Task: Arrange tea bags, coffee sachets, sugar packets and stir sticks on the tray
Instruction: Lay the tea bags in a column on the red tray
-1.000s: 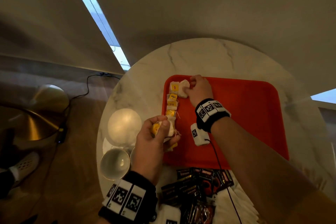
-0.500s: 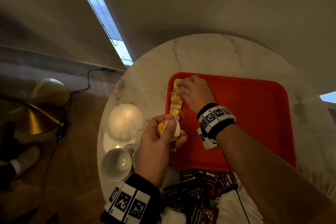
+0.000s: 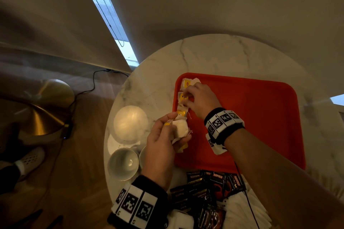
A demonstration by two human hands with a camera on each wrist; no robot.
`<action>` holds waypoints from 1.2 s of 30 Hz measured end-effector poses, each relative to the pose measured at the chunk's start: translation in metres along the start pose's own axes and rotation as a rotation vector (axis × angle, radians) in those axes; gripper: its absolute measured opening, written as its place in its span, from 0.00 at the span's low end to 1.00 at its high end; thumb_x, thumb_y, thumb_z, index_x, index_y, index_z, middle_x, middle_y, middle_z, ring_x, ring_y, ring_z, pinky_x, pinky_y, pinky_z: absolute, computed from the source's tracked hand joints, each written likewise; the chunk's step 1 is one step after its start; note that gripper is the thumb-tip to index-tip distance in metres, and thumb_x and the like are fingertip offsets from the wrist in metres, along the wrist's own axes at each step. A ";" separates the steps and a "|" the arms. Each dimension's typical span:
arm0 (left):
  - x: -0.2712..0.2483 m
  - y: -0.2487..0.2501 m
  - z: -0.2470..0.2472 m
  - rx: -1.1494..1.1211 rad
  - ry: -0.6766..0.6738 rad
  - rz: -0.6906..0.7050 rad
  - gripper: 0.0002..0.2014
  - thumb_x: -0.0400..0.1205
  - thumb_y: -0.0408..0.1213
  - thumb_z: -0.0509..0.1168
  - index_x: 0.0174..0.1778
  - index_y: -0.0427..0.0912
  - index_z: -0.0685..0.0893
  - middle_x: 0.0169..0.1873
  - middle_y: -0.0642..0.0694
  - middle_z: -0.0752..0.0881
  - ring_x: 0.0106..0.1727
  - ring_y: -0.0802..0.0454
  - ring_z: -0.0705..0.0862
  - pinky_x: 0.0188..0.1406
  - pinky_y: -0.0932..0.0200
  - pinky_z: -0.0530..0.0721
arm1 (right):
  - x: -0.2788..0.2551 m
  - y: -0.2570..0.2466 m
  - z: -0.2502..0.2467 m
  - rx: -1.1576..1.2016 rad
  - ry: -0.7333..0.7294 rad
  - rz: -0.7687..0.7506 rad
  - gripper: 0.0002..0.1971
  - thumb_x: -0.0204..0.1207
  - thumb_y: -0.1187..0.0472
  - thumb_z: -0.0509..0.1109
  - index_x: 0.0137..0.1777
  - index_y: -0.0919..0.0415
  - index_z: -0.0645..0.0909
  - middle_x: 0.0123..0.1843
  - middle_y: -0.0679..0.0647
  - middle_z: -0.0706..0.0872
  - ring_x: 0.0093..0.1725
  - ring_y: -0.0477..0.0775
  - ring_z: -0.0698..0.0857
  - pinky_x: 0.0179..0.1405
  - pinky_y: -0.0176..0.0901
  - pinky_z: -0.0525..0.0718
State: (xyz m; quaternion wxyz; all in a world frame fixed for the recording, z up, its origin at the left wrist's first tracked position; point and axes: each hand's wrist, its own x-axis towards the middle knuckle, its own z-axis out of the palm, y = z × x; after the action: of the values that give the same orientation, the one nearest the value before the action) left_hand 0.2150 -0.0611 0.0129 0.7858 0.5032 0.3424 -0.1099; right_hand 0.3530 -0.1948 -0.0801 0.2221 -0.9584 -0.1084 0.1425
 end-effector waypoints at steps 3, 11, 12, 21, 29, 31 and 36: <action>-0.002 0.000 0.002 0.008 -0.016 0.012 0.15 0.88 0.26 0.59 0.64 0.45 0.85 0.56 0.42 0.91 0.53 0.44 0.93 0.52 0.49 0.92 | 0.002 -0.002 0.002 -0.027 -0.023 0.019 0.16 0.80 0.50 0.73 0.65 0.53 0.82 0.63 0.52 0.81 0.64 0.58 0.76 0.63 0.49 0.75; -0.005 0.003 0.006 0.036 -0.034 0.097 0.14 0.85 0.32 0.68 0.66 0.49 0.83 0.56 0.41 0.92 0.58 0.41 0.91 0.61 0.41 0.89 | -0.051 -0.037 -0.054 0.380 0.115 0.000 0.18 0.84 0.41 0.64 0.48 0.53 0.86 0.40 0.49 0.86 0.38 0.50 0.84 0.37 0.48 0.82; -0.005 0.004 0.007 0.052 -0.031 0.114 0.14 0.85 0.33 0.69 0.66 0.48 0.84 0.56 0.41 0.92 0.59 0.40 0.91 0.62 0.39 0.88 | -0.065 -0.044 -0.064 0.490 0.075 0.004 0.20 0.83 0.38 0.63 0.47 0.53 0.87 0.39 0.51 0.88 0.38 0.52 0.86 0.37 0.51 0.85; -0.013 0.004 0.013 0.118 -0.120 0.096 0.12 0.85 0.40 0.70 0.64 0.47 0.87 0.47 0.40 0.93 0.44 0.48 0.88 0.56 0.43 0.86 | -0.108 -0.044 -0.089 0.832 -0.051 0.040 0.05 0.79 0.63 0.76 0.54 0.57 0.86 0.46 0.55 0.89 0.43 0.53 0.92 0.42 0.47 0.91; -0.016 0.005 0.016 0.128 -0.107 0.099 0.11 0.83 0.42 0.72 0.57 0.41 0.83 0.44 0.38 0.89 0.39 0.48 0.86 0.33 0.57 0.85 | -0.114 -0.037 -0.096 0.661 -0.011 -0.040 0.13 0.79 0.58 0.76 0.62 0.53 0.85 0.48 0.45 0.89 0.47 0.41 0.89 0.47 0.31 0.85; -0.016 0.005 0.017 0.113 -0.088 0.100 0.10 0.83 0.40 0.72 0.56 0.41 0.82 0.43 0.37 0.90 0.38 0.48 0.87 0.36 0.54 0.84 | -0.113 -0.034 -0.093 0.641 -0.022 0.027 0.16 0.78 0.53 0.77 0.64 0.50 0.82 0.49 0.43 0.89 0.48 0.38 0.88 0.48 0.31 0.85; -0.012 0.000 0.020 0.115 -0.078 0.076 0.07 0.84 0.39 0.71 0.55 0.42 0.83 0.42 0.42 0.91 0.39 0.50 0.88 0.39 0.57 0.87 | -0.107 -0.028 -0.085 0.726 -0.023 0.068 0.06 0.83 0.62 0.71 0.57 0.56 0.85 0.51 0.49 0.90 0.51 0.46 0.90 0.54 0.44 0.89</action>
State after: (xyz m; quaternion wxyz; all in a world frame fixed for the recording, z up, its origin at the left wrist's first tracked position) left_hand 0.2144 -0.0806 0.0255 0.7718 0.5555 0.2855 -0.1189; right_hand 0.2763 -0.2332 0.0298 0.5417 -0.8185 -0.0212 0.1899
